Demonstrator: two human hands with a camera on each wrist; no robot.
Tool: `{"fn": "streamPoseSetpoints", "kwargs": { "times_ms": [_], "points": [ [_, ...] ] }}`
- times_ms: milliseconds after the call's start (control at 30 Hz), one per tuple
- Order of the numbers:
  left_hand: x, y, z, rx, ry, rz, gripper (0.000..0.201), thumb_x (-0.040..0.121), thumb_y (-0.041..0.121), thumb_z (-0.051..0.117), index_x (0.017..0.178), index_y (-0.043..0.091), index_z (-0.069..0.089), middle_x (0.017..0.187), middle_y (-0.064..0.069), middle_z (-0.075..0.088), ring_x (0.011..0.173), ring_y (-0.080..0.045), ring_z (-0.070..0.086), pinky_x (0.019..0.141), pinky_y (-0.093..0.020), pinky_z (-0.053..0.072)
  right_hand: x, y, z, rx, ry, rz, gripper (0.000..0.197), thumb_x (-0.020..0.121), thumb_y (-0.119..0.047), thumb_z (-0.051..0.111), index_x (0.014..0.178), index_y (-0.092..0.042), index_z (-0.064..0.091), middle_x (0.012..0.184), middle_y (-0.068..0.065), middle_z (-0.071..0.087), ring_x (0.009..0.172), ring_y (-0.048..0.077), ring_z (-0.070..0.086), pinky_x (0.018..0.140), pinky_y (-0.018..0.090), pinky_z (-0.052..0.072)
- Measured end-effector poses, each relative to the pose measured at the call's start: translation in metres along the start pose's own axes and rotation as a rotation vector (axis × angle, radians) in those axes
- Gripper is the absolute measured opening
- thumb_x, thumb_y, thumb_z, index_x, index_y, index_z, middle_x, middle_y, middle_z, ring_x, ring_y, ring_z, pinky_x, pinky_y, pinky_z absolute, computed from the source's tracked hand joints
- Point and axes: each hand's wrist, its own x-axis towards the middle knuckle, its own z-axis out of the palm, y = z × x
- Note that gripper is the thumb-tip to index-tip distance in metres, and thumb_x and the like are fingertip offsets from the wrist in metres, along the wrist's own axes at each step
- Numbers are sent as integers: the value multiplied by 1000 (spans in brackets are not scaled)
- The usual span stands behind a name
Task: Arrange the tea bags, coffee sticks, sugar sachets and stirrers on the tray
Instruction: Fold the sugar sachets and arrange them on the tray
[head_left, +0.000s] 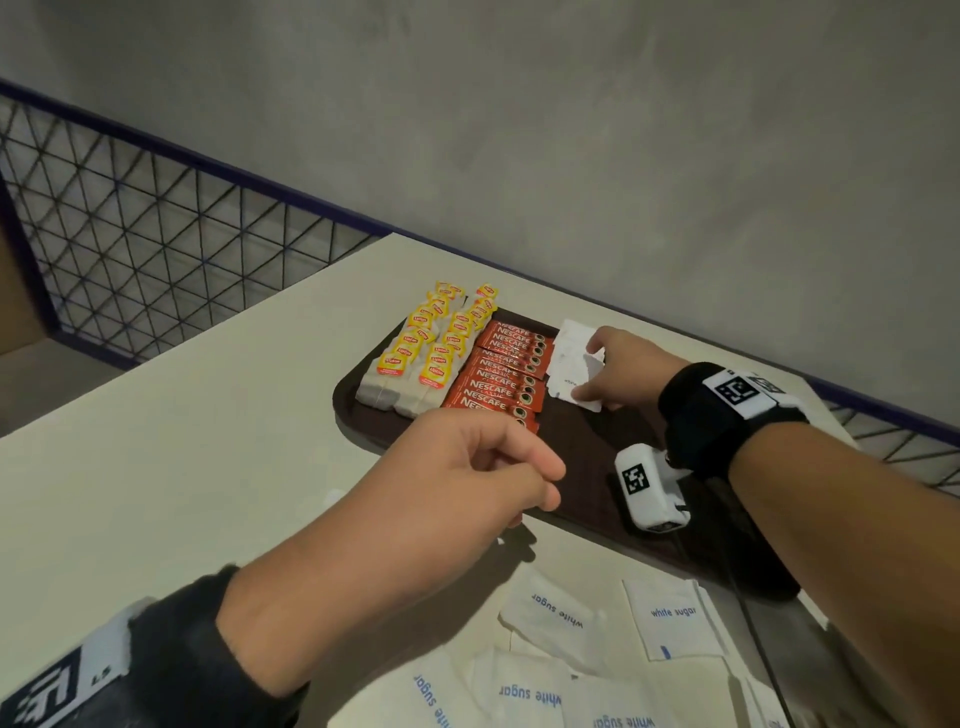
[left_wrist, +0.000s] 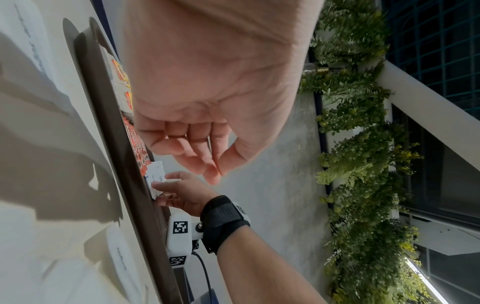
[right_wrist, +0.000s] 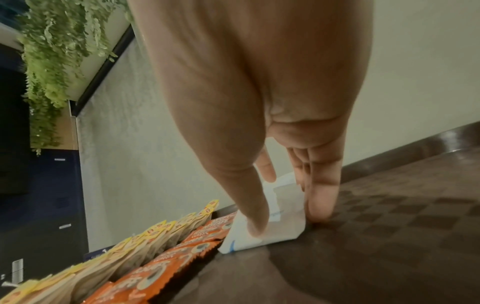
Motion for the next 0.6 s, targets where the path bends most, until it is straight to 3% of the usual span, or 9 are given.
{"fn": "streamPoseSetpoints", "kwargs": {
  "times_ms": [133,267,367,500,600],
  "points": [
    [1,0,-2,-4,20,5,22,85,11,74,79,32,79,86,-4,79,69,-8,64,68,-24,47,4,0,3,2,38,6,64,85,-22,82,137,-14,46,110,9,65,76,21,70,66,31,57],
    [2,1,-4,-37,37,19,19,85,8,73,79,25,79,85,-6,79,67,-11,62,62,-22,45,10,2,8,-37,76,-18,69,83,-26,83,139,-15,45,116,10,66,88,24,70,82,38,58],
    [2,0,-4,-42,52,25,18,86,5,72,79,20,78,83,-7,79,66,-11,60,55,-16,44,12,4,10,-41,105,-29,72,82,-26,83,141,-14,43,124,13,65,102,30,68,83,37,54],
    [2,2,-3,-22,65,37,20,86,3,72,79,21,78,83,-6,79,64,-9,60,54,-13,43,4,4,5,-45,105,-4,73,82,-34,83,140,-14,43,121,13,63,95,29,67,82,41,58],
    [2,8,-6,-49,138,76,19,87,1,71,82,18,77,86,-8,79,61,-7,59,49,-9,40,-21,-5,-13,-85,121,-69,62,84,-40,79,133,-15,52,117,9,63,90,24,61,77,33,49]
  ]
}}
